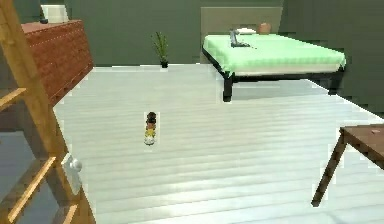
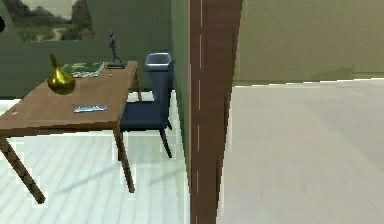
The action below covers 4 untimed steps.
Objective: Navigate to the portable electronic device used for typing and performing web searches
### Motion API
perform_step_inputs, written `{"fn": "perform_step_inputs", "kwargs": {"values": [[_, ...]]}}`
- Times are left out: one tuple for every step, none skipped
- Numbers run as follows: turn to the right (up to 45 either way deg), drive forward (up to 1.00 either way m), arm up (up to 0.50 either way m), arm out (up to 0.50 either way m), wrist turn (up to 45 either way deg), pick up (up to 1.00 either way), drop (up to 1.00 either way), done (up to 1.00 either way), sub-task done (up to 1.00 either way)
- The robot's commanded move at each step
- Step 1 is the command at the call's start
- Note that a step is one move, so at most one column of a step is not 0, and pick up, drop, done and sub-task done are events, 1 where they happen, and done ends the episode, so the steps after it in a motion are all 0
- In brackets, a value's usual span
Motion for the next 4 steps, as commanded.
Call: {"fn": "perform_step_inputs", "kwargs": {"values": [[0.0, 1.00, 0.00, 0.00, 0.0, 0.00, 0.00, 0.00, 0.00], [3.0, 0.00, 0.00, 0.00, 0.0, 0.00, 0.00, 0.00, 0.00], [0.0, 1.00, 0.00, 0.00, 0.0, 0.00, 0.00, 0.00, 0.00], [0.0, 1.00, 0.00, 0.00, 0.0, 0.00, 0.00, 0.00, 0.00]]}}
